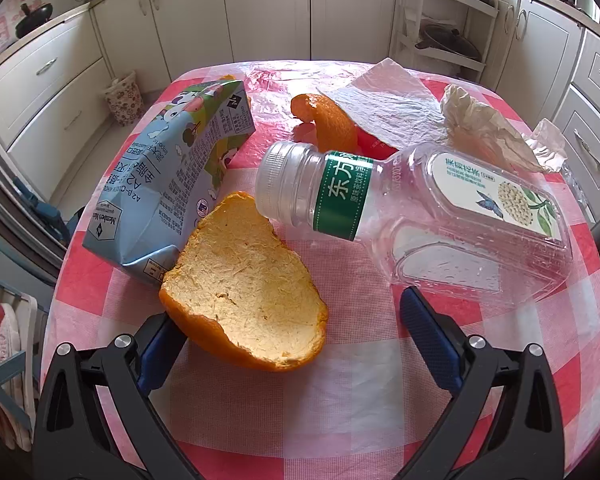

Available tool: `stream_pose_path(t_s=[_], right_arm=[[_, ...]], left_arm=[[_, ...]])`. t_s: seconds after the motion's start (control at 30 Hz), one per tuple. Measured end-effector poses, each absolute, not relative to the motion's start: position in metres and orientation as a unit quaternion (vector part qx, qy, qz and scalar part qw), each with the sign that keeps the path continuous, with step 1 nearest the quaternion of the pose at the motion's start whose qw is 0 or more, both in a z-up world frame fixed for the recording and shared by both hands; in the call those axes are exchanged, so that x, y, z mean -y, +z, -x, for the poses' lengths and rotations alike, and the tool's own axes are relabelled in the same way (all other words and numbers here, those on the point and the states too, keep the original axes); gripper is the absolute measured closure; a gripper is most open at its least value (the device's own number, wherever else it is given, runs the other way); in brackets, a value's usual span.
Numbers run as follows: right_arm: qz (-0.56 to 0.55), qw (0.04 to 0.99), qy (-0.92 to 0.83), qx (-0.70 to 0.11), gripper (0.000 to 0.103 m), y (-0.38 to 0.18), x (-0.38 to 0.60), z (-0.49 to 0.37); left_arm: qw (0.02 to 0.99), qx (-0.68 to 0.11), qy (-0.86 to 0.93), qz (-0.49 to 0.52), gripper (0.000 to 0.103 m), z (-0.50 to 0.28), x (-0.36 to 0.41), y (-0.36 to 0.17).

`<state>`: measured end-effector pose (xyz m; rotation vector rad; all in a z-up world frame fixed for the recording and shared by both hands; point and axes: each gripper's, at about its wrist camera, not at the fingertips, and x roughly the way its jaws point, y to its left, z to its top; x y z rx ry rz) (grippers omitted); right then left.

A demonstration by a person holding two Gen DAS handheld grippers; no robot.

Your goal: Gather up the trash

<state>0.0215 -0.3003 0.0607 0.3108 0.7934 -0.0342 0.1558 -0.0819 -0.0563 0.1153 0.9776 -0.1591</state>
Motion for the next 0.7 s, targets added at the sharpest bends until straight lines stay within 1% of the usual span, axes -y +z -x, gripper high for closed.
stream_pose_path(t_s=[0.27, 0.53, 0.7], right_arm=[[-0.13, 0.925, -0.059, -0.351, 0.027, 0.064, 0.294, -0.009], [-0.136, 0.912, -0.106, -0.372, 0.027, 0.054, 0.287, -0.002], [-0.115, 0.91, -0.108, -0.384, 0.027, 0.056, 0.271, -0.005]], left_arm=[[0.878, -0.469, -0.076, -0.055, 0.007, -0.157, 0.083, -0.057], [0.878, -0.469, -0.077, -0.055, 0.007, -0.156, 0.082, -0.057], [0.878, -0.469, -0.077, -0.055, 0.007, -0.156, 0.082, -0.056]])
